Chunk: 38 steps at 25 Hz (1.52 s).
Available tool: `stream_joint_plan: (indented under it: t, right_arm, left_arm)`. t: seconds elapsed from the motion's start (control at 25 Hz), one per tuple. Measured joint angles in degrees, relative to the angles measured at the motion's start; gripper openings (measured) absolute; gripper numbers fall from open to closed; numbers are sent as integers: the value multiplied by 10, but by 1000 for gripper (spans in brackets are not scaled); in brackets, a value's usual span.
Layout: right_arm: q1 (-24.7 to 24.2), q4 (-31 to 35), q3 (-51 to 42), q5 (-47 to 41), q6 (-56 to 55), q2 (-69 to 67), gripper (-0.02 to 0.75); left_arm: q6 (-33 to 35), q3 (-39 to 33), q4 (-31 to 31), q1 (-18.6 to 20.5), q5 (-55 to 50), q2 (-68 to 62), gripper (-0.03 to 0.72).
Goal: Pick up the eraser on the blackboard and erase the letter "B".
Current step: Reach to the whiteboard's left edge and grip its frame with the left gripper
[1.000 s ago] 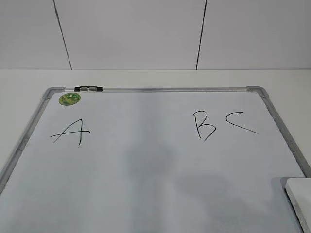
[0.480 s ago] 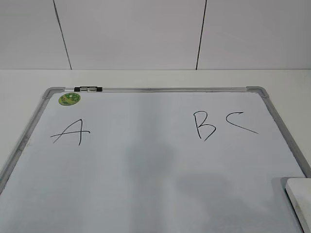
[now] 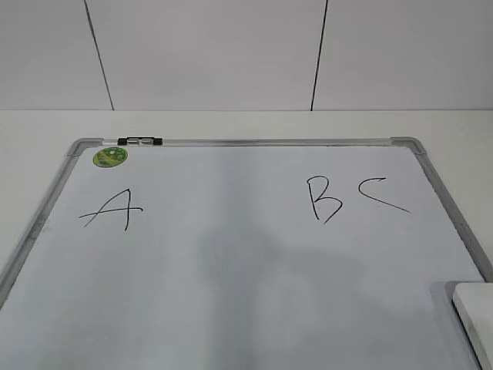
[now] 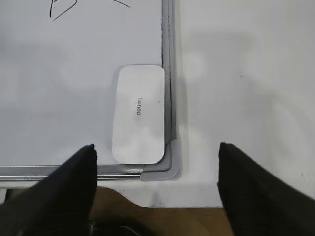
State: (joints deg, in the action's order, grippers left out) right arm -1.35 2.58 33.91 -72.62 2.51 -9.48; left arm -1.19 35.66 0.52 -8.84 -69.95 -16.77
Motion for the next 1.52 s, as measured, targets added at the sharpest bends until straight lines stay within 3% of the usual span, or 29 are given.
stream_joint_plan:
  t: [0.4, 0.76, 1.52]
  right_arm:
    - [0, 51, 14, 0, -54, -138, 584]
    - [0, 44, 14, 5, -57, -271, 584]
    - [0, 71, 14, 8, -57, -292, 584]
  left_arm:
    - [-4, 43, 3, 0, -18, -191, 238]
    - [-4, 87, 17, 0, 15, -395, 238]
    - [2, 308, 20, 9, 68, -753, 238]
